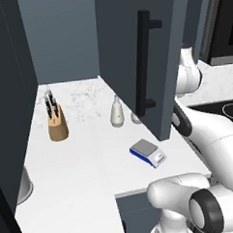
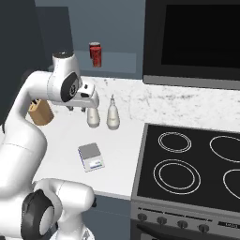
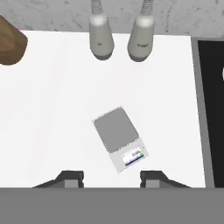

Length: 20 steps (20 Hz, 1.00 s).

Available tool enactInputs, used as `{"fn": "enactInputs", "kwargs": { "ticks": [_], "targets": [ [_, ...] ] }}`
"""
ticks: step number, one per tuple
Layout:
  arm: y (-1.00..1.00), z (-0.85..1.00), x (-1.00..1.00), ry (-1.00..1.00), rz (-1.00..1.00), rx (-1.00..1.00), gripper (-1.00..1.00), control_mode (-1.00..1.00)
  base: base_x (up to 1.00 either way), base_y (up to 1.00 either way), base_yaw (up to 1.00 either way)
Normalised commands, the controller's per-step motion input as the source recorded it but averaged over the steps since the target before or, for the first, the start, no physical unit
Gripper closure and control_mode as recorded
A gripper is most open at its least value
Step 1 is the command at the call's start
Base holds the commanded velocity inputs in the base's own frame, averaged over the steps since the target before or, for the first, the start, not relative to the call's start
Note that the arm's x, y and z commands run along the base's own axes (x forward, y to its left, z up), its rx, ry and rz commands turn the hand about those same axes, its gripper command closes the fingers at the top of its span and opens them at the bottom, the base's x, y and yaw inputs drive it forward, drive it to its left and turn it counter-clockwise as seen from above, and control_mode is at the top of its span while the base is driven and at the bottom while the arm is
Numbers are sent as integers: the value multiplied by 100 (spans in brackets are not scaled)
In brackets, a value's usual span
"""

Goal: Pick the yogurt and place it on the digital scale for weighing, and close the cabinet.

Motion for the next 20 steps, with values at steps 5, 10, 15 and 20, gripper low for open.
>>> {"fn": "enactInputs", "kwargs": {
  "ticks": [5,10,15,20],
  "targets": [
    [0,0,-51,-3,0,0,-100,-100,0,0,0],
    [0,20,-83,-24,0,0,-100,-100,0,0,0],
    [-5,52,-33,-24,1,0,-100,-100,0,0,0],
    [-15,51,-2,-15,3,1,-100,-100,0,0,0]
  ]
}}
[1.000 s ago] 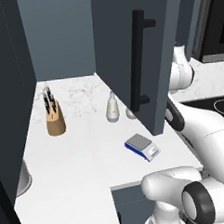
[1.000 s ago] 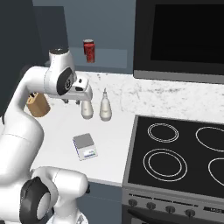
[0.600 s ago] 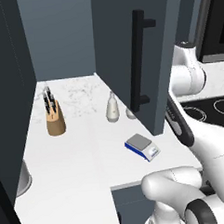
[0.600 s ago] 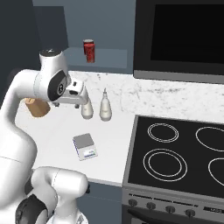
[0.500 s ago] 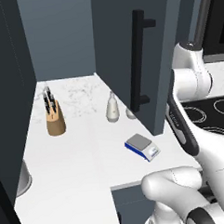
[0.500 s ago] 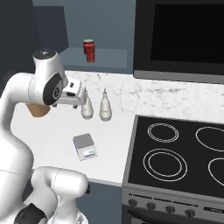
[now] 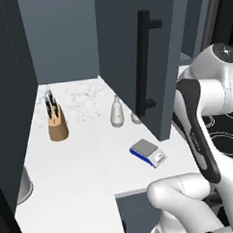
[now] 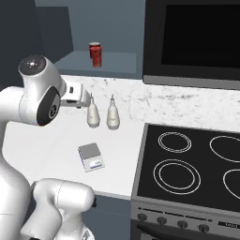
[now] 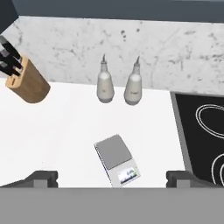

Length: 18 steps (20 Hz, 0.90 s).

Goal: Pick the yogurt and place it on the digital scale for weighing, and close the cabinet.

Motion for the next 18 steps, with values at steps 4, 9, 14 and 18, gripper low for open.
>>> {"fn": "enactInputs", "kwargs": {
  "ticks": [4,9,14,18],
  "targets": [
    [-9,56,0,-17,4,1,-100,-100,0,0,0],
    [-2,66,0,-14,0,0,-100,-100,0,0,0],
    [-20,60,0,-11,0,0,-100,-100,0,0,0],
    [-14,47,6,-10,0,0,-100,-100,0,0,0]
  ]
}}
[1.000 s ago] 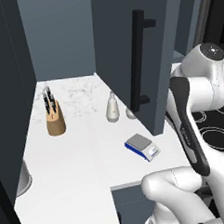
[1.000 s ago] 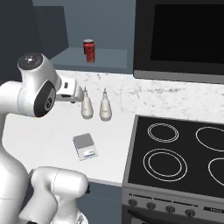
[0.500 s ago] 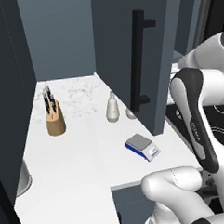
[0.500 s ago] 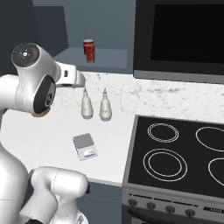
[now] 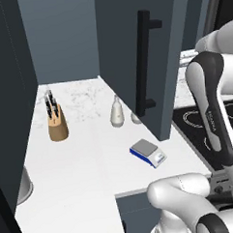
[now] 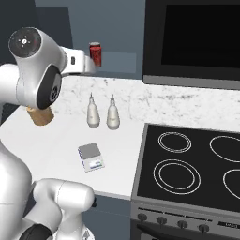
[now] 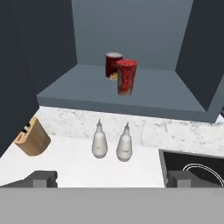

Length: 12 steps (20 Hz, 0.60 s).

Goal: Pick the yogurt and place it on the digital scale for weighing, and close the cabinet.

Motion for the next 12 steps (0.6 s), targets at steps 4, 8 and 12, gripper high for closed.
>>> {"fn": "enactInputs", "kwargs": {
  "ticks": [4,8,12],
  "targets": [
    [-10,40,8,-9,0,0,-100,-100,0,0,0],
    [-3,18,34,-4,0,0,-100,-100,0,0,0],
    [-4,0,35,-5,0,0,-100,-100,0,0,0]
  ]
}}
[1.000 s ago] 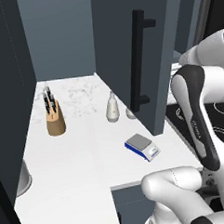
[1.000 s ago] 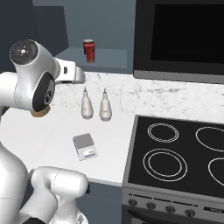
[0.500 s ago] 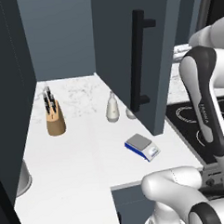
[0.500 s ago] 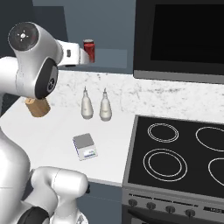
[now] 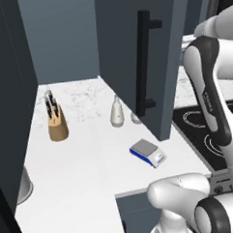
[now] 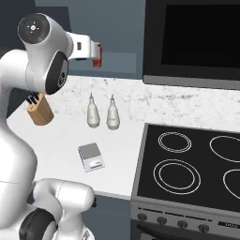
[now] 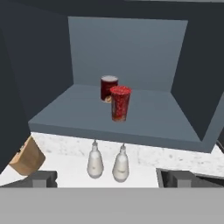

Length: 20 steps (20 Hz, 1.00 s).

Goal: Pick the yogurt and place it on the digital scale for weighing, and close the cabinet.

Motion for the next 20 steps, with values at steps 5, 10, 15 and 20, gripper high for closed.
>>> {"fn": "enactInputs", "kwargs": {
  "ticks": [5,10,15,20],
  "targets": [
    [-8,0,35,-1,0,0,-100,-100,0,0,0],
    [-4,0,39,0,0,0,-100,-100,0,0,0],
    [0,0,26,0,0,0,-100,-100,0,0,0],
    [9,-11,5,-2,0,0,-100,-100,0,0,0]
  ]
}}
